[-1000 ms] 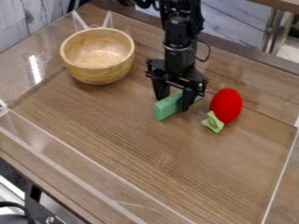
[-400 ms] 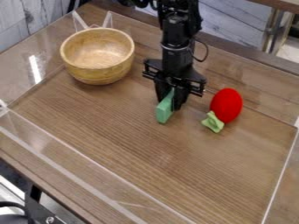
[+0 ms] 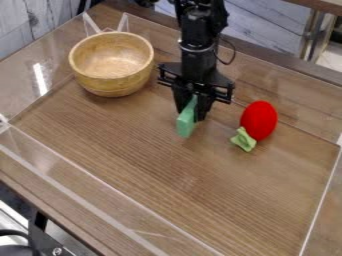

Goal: Put the green stick in the brown bowl

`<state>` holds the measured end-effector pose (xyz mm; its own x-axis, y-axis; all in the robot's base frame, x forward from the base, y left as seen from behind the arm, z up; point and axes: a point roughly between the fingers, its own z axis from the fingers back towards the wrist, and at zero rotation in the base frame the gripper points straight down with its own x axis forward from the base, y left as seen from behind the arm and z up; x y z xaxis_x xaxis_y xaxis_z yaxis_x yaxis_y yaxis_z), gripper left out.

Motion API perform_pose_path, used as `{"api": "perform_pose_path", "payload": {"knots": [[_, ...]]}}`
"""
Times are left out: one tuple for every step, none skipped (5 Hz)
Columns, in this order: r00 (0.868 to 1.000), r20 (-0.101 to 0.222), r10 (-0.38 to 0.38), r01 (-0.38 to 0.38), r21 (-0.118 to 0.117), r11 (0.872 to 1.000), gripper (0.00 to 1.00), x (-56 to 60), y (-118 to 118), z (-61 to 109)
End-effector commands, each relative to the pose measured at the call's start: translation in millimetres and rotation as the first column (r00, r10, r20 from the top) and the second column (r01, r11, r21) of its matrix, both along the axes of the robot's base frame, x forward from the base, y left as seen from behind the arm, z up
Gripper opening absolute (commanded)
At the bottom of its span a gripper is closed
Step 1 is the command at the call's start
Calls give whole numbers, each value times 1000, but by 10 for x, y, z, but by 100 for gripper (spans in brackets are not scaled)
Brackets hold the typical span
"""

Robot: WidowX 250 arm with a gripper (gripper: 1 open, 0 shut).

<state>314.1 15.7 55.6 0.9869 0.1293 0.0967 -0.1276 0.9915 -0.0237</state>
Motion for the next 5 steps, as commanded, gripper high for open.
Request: {"api": "perform_pose_path", "payload": {"knots": [[993, 89, 72, -73, 10, 997, 0, 50, 174, 381], [982, 113, 153, -155, 10, 988, 0, 41, 371, 575], [964, 138, 227, -230, 5, 973, 0, 58, 664, 671], [940, 153, 306, -312, 13, 950, 0, 102, 1048, 666], [917, 157, 366, -373, 13, 928, 0, 114, 1304, 700]]}}
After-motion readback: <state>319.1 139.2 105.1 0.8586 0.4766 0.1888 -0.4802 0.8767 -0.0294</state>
